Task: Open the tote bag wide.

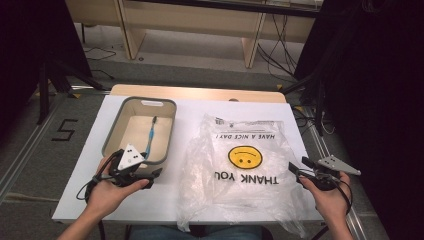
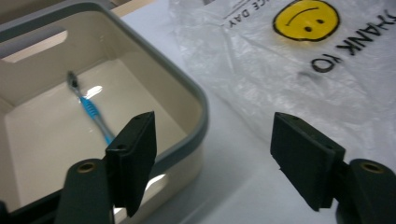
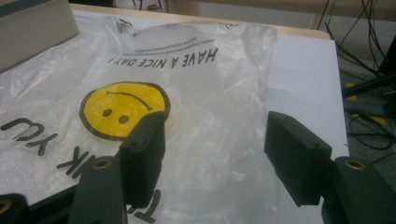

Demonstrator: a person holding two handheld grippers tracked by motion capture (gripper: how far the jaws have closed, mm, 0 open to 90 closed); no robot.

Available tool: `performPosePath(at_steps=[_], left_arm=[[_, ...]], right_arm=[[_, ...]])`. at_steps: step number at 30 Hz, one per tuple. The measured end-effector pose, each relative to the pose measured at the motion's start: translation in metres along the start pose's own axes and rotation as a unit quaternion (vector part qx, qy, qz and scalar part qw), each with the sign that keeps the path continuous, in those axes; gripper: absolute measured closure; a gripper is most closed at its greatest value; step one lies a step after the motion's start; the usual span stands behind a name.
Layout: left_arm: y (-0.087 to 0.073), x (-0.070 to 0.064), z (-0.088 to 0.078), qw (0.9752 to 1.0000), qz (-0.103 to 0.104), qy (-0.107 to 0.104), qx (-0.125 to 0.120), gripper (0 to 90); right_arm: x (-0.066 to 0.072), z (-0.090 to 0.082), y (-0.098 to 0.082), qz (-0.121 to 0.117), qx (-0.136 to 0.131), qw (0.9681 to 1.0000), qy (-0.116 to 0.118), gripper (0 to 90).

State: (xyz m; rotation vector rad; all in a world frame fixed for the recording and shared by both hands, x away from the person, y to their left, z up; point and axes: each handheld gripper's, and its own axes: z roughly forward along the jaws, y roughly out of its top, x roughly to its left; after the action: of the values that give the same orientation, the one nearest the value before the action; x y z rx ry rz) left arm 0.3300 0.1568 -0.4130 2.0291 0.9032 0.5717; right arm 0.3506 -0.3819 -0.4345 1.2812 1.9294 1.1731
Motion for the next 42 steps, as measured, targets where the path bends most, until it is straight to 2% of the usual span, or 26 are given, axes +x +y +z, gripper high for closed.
performPosePath(at_steps=[3,4,5,8,9,12,13,17,20,21,24,26,28,29,30,32,33,35,36,37,38,39,42], left_arm=[[0.005,-0.015,0.000,0.9999,0.011,-0.012,0.002,34.3],[0.007,-0.026,0.002,0.9995,0.017,-0.022,0.012,36.6],[0.007,-0.026,0.002,0.9995,0.017,-0.022,0.012,37.0],[0.008,-0.043,0.008,0.9983,0.026,-0.044,0.029,39.2],[0.007,-0.049,0.010,0.9975,0.030,-0.052,0.036,39.2],[0.003,-0.064,0.020,0.9944,0.041,-0.074,0.064,38.1],[0.001,-0.068,0.024,0.9931,0.043,-0.080,0.074,38.1],[-0.008,-0.079,0.038,0.9889,0.048,-0.093,0.105,31.4],[-0.015,-0.084,0.048,0.9859,0.050,-0.095,0.128,29.5],[-0.017,-0.086,0.051,0.9856,0.050,-0.091,0.133,29.2],[-0.022,-0.086,0.057,0.9842,0.048,-0.083,0.149,29.2],[-0.024,-0.086,0.060,0.9834,0.043,-0.081,0.157,30.2],[-0.025,-0.085,0.061,0.9827,0.041,-0.078,0.163,30.9],[-0.025,-0.085,0.062,0.9823,0.039,-0.077,0.166,33.7],[-0.026,-0.084,0.063,0.9821,0.038,-0.077,0.168,33.7],[-0.026,-0.084,0.064,0.9810,0.039,-0.073,0.176,38.6],[-0.027,-0.084,0.065,0.9803,0.040,-0.075,0.178,38.6],[-0.027,-0.085,0.066,0.9790,0.040,-0.079,0.184,46.2],[-0.026,-0.085,0.067,0.9786,0.041,-0.083,0.184,46.2],[-0.026,-0.086,0.067,0.9782,0.042,-0.084,0.185,50.9],[-0.025,-0.086,0.067,0.9782,0.041,-0.085,0.185,50.9],[-0.025,-0.086,0.068,0.9778,0.043,-0.087,0.185,56.7],[-0.023,-0.087,0.070,0.9769,0.041,-0.095,0.187,65.4]], right_arm=[[-0.001,0.001,0.001,0.001,0.005,1.0000,-0.003,39.3],[-0.003,0.002,0.000,0.002,0.012,0.9999,-0.007,39.3],[-0.003,0.002,0.000,0.002,0.012,0.9999,-0.007,39.3],[-0.006,0.003,-0.002,0.010,0.030,0.9994,-0.012,39.3],[-0.006,0.003,-0.002,0.010,0.030,0.9994,-0.012,39.3],[-0.010,0.004,-0.006,0.022,0.058,0.9979,-0.022,39.4],[-0.010,0.004,-0.006,0.022,0.058,0.9979,-0.022,39.4],[-0.012,0.005,-0.008,0.034,0.091,0.9948,-0.032,39.3],[-0.011,0.005,-0.009,0.035,0.098,0.9940,-0.032,39.3],[-0.011,0.006,-0.010,0.033,0.109,0.9930,-0.031,39.5],[-0.011,0.006,-0.011,0.031,0.115,0.9924,-0.031,39.5],[-0.010,0.006,-0.012,0.036,0.136,0.9896,-0.031,39.5],[-0.010,0.006,-0.013,0.036,0.143,0.9886,-0.030,39.5],[-0.010,0.006,-0.015,0.039,0.158,0.9863,-0.027,39.9],[-0.010,0.006,-0.015,0.039,0.158,0.9863,-0.027,39.9],[-0.011,0.007,-0.018,0.044,0.181,0.9822,-0.025,41.8],[-0.011,0.007,-0.018,0.044,0.181,0.9822,-0.025,41.8],[-0.012,0.009,-0.021,0.042,0.199,0.9789,-0.020,48.9],[-0.012,0.009,-0.021,0.042,0.199,0.9789,-0.020,48.9],[-0.013,0.009,-0.023,0.043,0.210,0.9767,-0.016,54.3],[-0.013,0.009,-0.023,0.043,0.210,0.9767,-0.016,54.3],[-0.013,0.010,-0.024,0.044,0.213,0.9759,-0.016,62.3],[-0.014,0.011,-0.024,0.054,0.221,0.9737,-0.009,70.7]])
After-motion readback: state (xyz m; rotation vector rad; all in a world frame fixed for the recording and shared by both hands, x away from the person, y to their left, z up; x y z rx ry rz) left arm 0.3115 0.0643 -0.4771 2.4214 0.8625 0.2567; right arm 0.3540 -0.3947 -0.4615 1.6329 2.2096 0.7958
